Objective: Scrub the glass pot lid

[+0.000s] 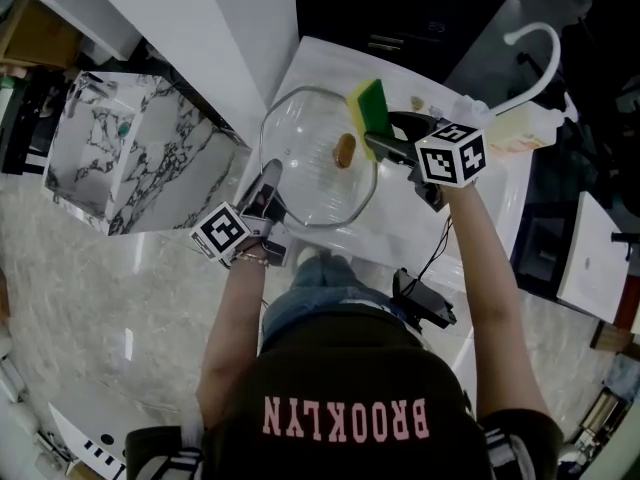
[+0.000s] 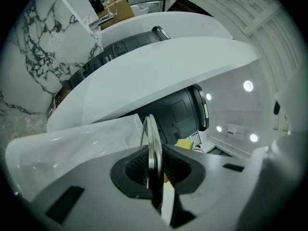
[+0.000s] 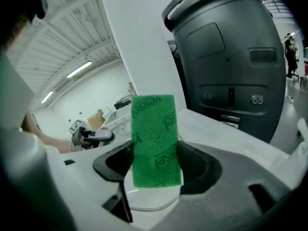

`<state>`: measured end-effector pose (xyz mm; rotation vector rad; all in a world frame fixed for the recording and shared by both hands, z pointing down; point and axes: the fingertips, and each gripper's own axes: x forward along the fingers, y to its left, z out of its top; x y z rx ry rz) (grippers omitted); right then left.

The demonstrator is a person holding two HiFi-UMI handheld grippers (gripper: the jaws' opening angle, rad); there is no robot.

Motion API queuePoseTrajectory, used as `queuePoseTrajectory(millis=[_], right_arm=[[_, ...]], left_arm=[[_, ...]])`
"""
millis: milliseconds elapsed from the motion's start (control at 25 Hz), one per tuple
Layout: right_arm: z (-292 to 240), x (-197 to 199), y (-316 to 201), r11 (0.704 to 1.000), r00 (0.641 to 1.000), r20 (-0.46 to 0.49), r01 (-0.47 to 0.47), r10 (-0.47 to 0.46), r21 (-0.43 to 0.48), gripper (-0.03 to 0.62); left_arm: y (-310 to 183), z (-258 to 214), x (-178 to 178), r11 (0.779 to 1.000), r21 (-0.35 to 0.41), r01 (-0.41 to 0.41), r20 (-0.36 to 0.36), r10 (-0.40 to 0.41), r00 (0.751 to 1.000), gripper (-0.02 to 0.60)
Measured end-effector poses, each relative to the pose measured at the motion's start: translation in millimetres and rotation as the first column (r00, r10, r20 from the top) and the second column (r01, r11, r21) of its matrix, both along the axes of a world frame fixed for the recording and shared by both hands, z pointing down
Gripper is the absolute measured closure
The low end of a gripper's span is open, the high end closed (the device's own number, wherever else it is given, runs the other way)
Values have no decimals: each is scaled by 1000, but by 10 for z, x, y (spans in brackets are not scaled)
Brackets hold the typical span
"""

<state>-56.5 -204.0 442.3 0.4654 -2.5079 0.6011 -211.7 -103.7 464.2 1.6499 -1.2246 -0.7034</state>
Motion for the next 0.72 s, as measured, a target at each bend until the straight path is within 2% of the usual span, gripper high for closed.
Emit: queuePoseTrajectory(millis=[120, 200, 360, 520, 720], right_arm=[[-397, -179, 194, 996, 997, 56, 53, -56, 65, 319], [-572, -330, 355, 987, 991, 44, 120, -125, 103, 319], [-746, -646, 632, 952, 967, -36, 256, -254, 168, 319], [-712, -933, 832, 917, 933, -101, 357, -344, 179, 318], [-412, -1122, 1055, 863, 869, -285, 466, -405, 194, 318]], left_arm=[[-5, -19, 13, 1000, 0, -3, 5, 3, 1000, 541], [2, -29, 28, 1000, -1, -8, 10, 8, 1000, 541], [37, -52, 44, 1000, -2, -13, 15, 13, 1000, 543], [79, -49, 47, 1000, -12, -11, 11, 11, 1000, 543], [118, -50, 49, 1000, -24, -9, 7, 10, 1000, 543]])
